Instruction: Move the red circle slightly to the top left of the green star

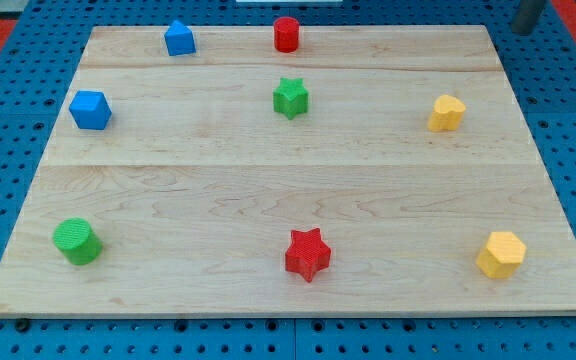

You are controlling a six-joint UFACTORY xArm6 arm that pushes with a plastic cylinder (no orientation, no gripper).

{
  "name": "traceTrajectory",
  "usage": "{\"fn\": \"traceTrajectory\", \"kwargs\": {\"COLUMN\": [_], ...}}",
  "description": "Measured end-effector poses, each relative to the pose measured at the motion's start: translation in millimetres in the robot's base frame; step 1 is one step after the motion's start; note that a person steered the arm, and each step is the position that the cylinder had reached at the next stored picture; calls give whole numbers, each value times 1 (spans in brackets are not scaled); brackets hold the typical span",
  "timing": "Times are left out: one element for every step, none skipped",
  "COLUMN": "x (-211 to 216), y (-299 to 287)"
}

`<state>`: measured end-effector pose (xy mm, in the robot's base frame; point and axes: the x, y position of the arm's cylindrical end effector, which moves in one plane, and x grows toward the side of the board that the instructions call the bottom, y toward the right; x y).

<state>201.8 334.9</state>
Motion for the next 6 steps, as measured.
{"fn": "traceTrajectory", "kwargs": {"x": [36,51,33,-7,-11,-10], "y": [0,-53,-100,-130,-136,-148]}}
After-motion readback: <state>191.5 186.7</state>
